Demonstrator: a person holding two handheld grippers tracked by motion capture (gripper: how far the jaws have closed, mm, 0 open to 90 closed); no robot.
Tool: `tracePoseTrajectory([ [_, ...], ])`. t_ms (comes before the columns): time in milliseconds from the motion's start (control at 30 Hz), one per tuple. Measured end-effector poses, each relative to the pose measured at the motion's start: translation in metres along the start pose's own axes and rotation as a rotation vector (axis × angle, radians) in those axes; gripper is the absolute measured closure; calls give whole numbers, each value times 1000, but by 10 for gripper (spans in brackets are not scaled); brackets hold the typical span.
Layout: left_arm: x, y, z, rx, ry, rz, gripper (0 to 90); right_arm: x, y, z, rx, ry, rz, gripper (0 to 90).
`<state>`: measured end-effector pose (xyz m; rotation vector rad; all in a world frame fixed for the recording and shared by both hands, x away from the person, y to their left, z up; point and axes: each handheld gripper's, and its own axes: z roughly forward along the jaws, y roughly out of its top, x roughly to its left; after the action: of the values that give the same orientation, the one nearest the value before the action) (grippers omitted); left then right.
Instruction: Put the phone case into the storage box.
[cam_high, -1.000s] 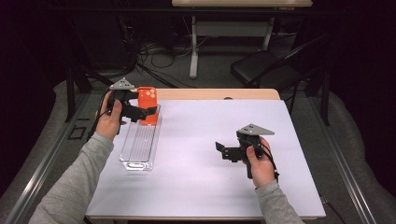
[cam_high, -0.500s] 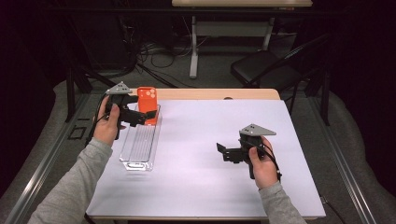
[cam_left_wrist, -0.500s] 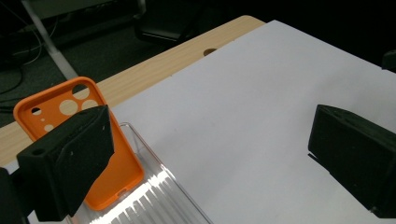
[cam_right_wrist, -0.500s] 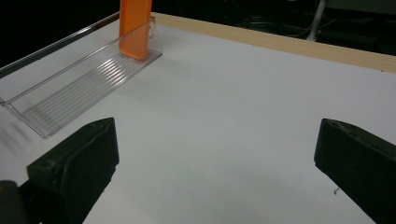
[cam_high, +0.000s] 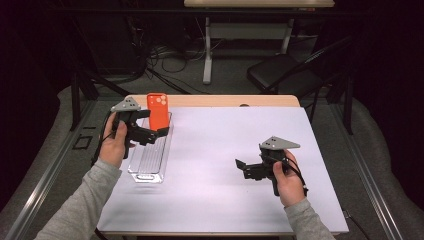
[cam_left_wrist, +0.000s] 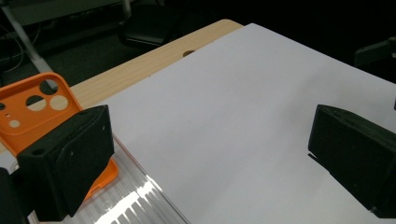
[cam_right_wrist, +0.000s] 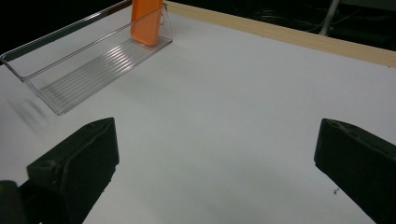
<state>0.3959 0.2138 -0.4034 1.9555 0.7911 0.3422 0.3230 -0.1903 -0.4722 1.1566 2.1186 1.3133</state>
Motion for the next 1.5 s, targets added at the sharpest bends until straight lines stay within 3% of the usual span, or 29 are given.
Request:
tracePoseTrajectory([
  [333, -23, -13, -9, -28, -54, 24, 5, 2, -5, -16, 1, 19, -19, 0],
  [600, -42, -23, -14, -33, -86, 65, 5, 4, -14, -26, 0, 31, -31, 0],
  [967, -59, -48, -12, -73, -106, 56, 5, 7, -27, -38, -7, 21, -39, 0],
  [1500, -69, -84, -16, -75, -125, 30, 6, 8, -44, -44, 4, 27, -18, 0],
])
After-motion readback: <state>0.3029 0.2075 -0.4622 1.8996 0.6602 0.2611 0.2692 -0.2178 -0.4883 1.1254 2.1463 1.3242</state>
